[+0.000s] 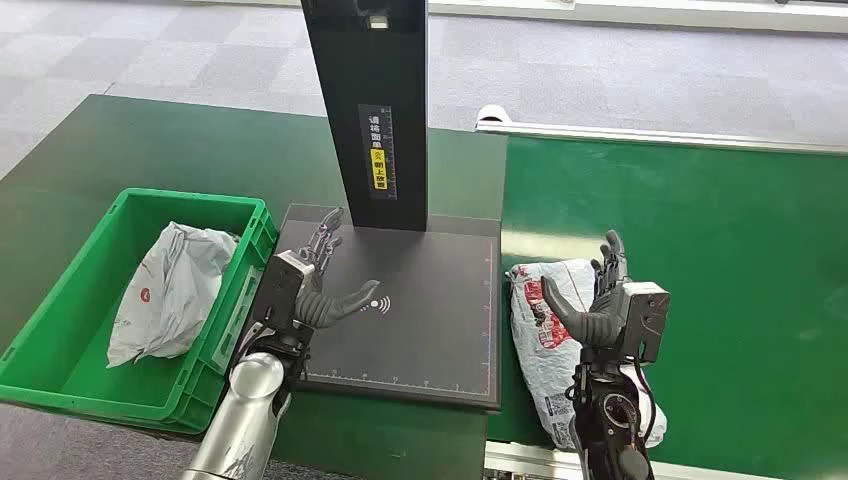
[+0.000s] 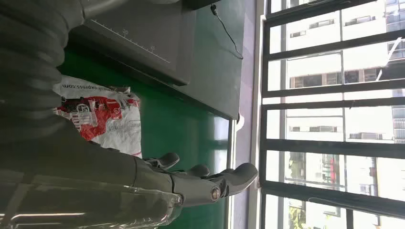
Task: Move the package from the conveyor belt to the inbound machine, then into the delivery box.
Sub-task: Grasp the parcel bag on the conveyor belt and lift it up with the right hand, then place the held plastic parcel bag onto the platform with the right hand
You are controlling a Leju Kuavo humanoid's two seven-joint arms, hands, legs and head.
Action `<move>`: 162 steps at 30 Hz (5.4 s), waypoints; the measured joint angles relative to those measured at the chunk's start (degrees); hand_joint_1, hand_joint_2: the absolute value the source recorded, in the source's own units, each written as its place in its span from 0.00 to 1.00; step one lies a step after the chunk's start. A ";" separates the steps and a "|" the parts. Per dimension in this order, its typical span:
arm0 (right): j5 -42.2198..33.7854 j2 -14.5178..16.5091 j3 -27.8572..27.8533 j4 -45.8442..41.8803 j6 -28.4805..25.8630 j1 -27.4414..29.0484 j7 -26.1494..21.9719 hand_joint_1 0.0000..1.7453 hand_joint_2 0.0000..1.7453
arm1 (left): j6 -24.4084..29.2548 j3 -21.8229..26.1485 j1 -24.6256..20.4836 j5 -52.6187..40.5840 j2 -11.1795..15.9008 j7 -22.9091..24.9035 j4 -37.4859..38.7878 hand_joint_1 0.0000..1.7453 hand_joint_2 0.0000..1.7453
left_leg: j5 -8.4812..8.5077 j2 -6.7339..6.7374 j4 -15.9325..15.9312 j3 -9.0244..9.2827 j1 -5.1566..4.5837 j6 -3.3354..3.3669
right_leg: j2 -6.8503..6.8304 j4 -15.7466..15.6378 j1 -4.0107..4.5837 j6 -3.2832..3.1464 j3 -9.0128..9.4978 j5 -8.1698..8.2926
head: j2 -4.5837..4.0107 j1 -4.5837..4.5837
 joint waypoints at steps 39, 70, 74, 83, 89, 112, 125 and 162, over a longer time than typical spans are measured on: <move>42.59 -8.63 4.79 6.23 10.52 3.25 29.15 0.00 1.00 | 0.43 0.04 0.72 0.50 1.55 2.27 -0.98 0.00 1.00 | -0.01 -0.09 0.00 -0.06 0.00 0.01 | -0.13 -0.01 0.00 0.02 -0.01 -0.02 | -0.01 0.00; 44.23 -9.96 9.61 17.97 13.80 0.62 28.72 0.99 1.00 | 1.10 -2.48 -2.14 2.10 1.42 0.66 5.33 0.00 1.00 | -0.06 -0.06 0.00 0.68 0.00 0.01 | -0.12 -0.04 0.00 0.02 0.68 -0.07 | -0.01 0.00; 44.52 -10.10 9.79 19.52 13.20 -0.67 27.07 1.00 1.00 | 1.44 -2.85 -2.38 2.55 1.42 0.32 5.58 0.00 1.00 | -0.07 -0.05 0.00 0.81 -0.01 0.01 | -0.11 -0.05 0.00 0.02 0.80 -0.07 | -0.02 0.02; 44.39 -10.92 9.95 20.77 13.05 -2.43 24.60 1.00 1.00 | 2.02 -2.93 -2.53 3.11 1.50 0.22 5.70 0.00 1.00 | -0.06 -0.06 0.00 0.84 0.00 0.01 | -0.11 -0.04 0.01 0.02 0.85 -0.07 | -0.01 -0.01; 43.35 -13.06 10.72 16.97 14.80 -1.14 21.75 1.00 1.00 | 2.12 -2.83 -2.00 3.26 2.07 0.22 5.20 0.00 1.00 | -0.06 -0.09 0.00 0.50 -0.01 0.01 | -0.14 -0.04 0.00 0.03 0.57 -0.07 | -0.02 0.00; 22.06 -12.78 -0.06 -7.48 -3.50 -0.18 -3.37 1.00 1.00 | 2.07 -1.17 2.83 2.92 3.39 -1.38 -0.46 0.00 1.00 | -0.03 -0.11 0.00 0.14 0.00 0.01 | -0.17 -0.02 0.00 0.03 0.22 -0.05 | -0.02 0.00; 22.81 -4.88 -6.02 -29.27 -23.08 1.70 -18.48 1.00 1.00 | 2.51 -1.04 1.16 4.06 2.89 -3.91 -0.33 0.00 1.00 | -0.03 -0.09 0.00 0.17 -0.01 0.01 | -0.14 -0.02 0.00 0.03 0.21 -0.05 | -0.02 0.00; 45.00 -11.40 42.07 22.01 7.27 -18.08 -7.69 1.00 1.00 | 5.88 -3.30 -3.38 10.09 2.36 -6.71 3.64 0.00 1.00 | 0.13 -0.10 -0.01 0.05 0.02 0.04 | -0.19 -0.02 0.02 -0.02 0.14 0.03 | -0.01 0.01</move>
